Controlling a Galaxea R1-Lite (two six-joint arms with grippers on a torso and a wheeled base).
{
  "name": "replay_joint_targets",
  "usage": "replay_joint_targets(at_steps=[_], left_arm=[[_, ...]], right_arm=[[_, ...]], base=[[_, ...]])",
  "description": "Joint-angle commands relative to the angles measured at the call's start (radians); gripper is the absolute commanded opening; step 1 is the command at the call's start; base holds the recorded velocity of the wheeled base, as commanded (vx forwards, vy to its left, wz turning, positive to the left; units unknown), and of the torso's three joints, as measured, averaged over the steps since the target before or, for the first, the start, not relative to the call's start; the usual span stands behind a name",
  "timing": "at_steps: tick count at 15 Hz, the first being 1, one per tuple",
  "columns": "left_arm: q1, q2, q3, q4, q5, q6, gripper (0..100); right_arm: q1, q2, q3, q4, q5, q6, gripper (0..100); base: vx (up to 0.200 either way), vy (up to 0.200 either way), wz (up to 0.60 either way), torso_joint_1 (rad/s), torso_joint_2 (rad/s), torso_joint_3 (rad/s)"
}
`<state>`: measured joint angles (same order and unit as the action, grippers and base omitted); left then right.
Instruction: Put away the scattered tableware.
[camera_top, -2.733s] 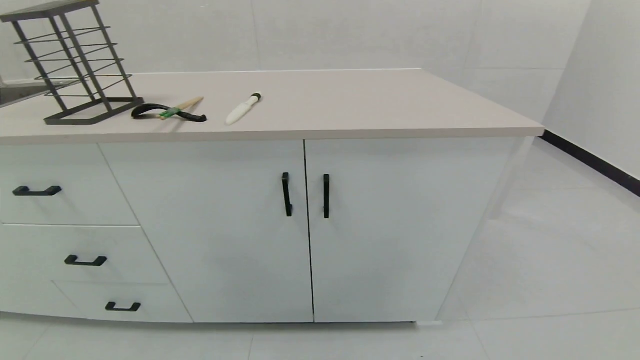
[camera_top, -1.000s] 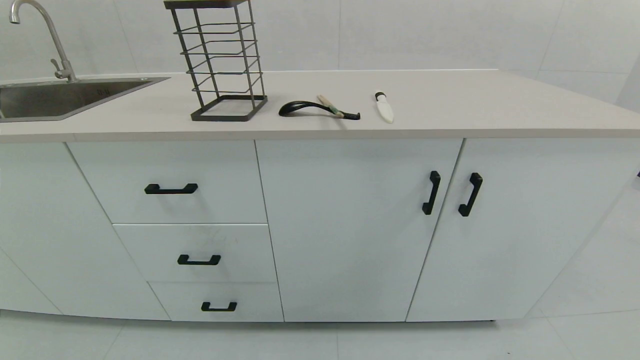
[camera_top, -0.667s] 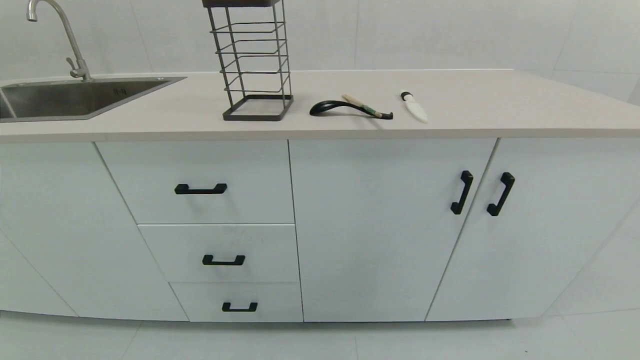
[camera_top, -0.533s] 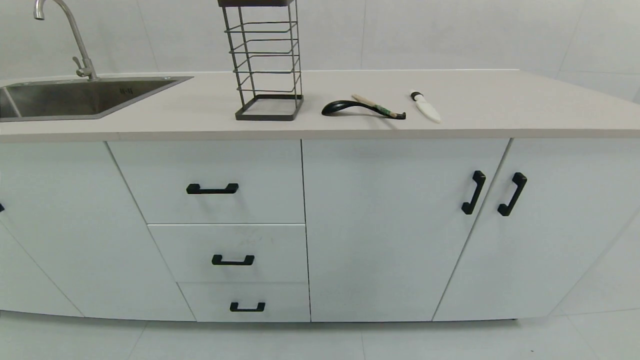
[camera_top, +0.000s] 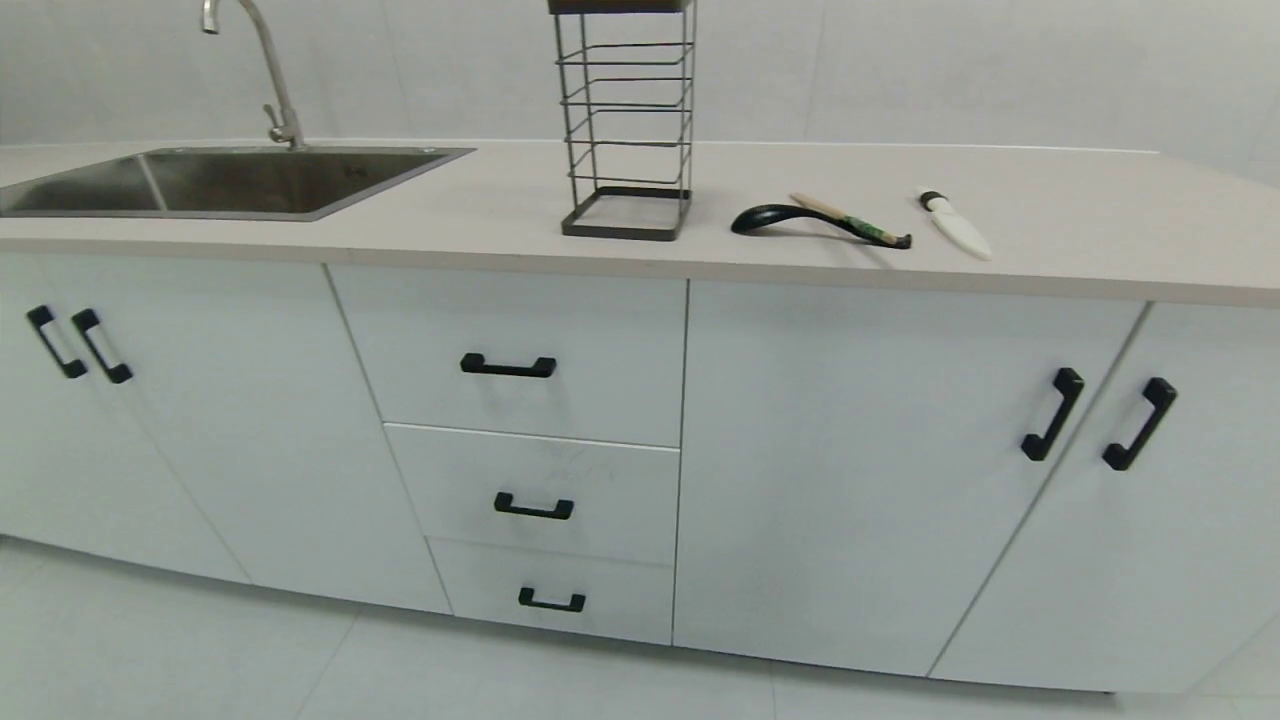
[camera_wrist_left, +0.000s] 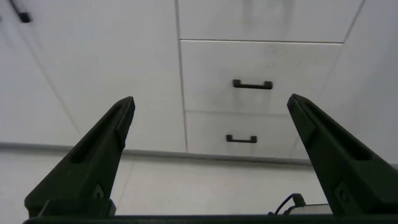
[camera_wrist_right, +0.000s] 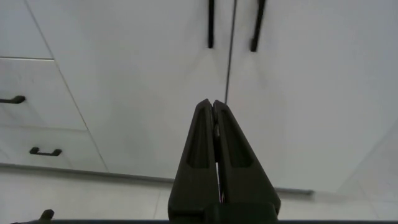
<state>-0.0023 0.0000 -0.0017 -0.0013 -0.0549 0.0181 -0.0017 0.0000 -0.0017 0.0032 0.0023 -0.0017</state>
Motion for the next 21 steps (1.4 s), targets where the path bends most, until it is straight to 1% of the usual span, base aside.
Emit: replay_joint_targets(at_steps=[1, 2, 6, 7, 8, 11, 17, 18, 19, 21], left_arm=[[0.001, 0.0, 0.0, 0.0, 0.001, 0.0, 100], [0.001, 0.0, 0.0, 0.0, 0.001, 0.0, 100], [0.001, 0.0, 0.002, 0.0, 0.001, -0.001, 100], [0.001, 0.0, 0.0, 0.0, 0.0, -0.006, 100], [0.001, 0.0, 0.002, 0.0, 0.0, -0.007, 100], [0.002, 0.0, 0.0, 0.0, -0.002, -0.01, 100], [0.002, 0.0, 0.0, 0.0, -0.003, -0.01, 100], [0.002, 0.0, 0.0, 0.0, -0.006, -0.006, 100], [0.002, 0.0, 0.0, -0.002, -0.005, -0.01, 100], [0.001, 0.0, 0.002, -0.002, -0.008, -0.009, 100]], right_arm=[[0.0, 0.002, 0.0, 0.0, 0.001, 0.0, 0], [0.0, 0.002, 0.0, 0.0, 0.001, 0.0, 0], [0.0, 0.002, 0.0, 0.0, 0.001, 0.0, 0], [0.0, 0.002, 0.0, 0.0, 0.001, 0.0, 0], [0.0, 0.002, -0.001, 0.0, 0.001, 0.0, 0], [0.0, 0.002, 0.0, 0.001, 0.001, 0.002, 0], [0.0, 0.002, 0.0, 0.0, 0.001, 0.0, 0], [0.0, 0.002, 0.0, 0.001, 0.001, 0.0, 0], [0.0, 0.002, 0.0, 0.0, 0.001, 0.0, 0], [0.0, 0.002, 0.0, 0.0, 0.001, 0.0, 0]], base=[[0.0, 0.0, 0.0, 0.0, 0.0, 0.0], [0.0, 0.0, 0.0, 0.0, 0.0, 0.0], [0.2, 0.0, 0.0, -0.001, 0.0, 0.002], [0.2, 0.0, 0.0, 0.012, 0.0, -0.002], [0.0, 0.0, 0.0, 0.0, 0.0, 0.0], [0.0, 0.0, -0.6, 0.007, 0.0, 0.001], [0.0, 0.0, 0.0, 0.0, 0.0, 0.0], [0.0, 0.0, 0.0, 0.0, 0.0, 0.0], [0.0, 0.0, 0.0, 0.0, 0.0, 0.0], [0.0, 0.0, 0.0, 0.0, 0.0, 0.0]])
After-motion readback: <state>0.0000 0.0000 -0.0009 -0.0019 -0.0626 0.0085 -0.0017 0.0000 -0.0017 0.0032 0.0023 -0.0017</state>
